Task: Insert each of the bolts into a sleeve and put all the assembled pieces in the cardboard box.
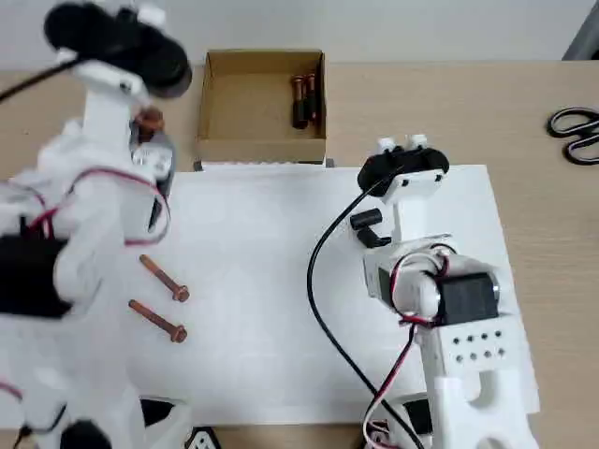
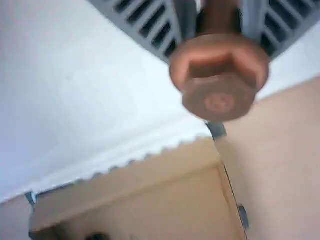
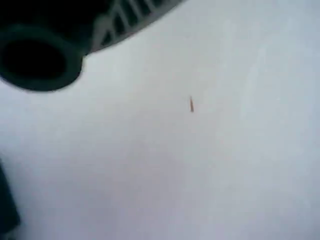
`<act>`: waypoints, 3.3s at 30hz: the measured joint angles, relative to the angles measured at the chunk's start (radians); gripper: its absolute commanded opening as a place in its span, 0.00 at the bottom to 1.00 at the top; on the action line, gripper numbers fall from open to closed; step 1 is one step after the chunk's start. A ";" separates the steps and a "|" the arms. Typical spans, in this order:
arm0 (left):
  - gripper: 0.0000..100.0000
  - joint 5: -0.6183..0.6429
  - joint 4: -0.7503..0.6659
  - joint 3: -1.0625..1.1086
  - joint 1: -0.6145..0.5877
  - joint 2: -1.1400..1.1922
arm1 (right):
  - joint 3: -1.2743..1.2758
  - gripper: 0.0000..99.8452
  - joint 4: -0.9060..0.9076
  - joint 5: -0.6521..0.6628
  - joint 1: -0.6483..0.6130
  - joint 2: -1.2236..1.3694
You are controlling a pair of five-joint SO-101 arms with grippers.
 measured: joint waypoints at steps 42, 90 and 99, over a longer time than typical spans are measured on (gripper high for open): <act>0.01 0.753 -0.697 1.548 0.276 -1.335 | 0.957 0.00 -0.563 0.037 -0.356 -0.937; 0.01 0.749 -0.842 1.768 0.404 -1.338 | 0.961 0.00 -0.618 0.074 -0.569 -0.941; 0.01 0.744 -0.804 1.766 0.427 -1.338 | 0.950 0.00 -0.618 0.074 -0.569 -0.941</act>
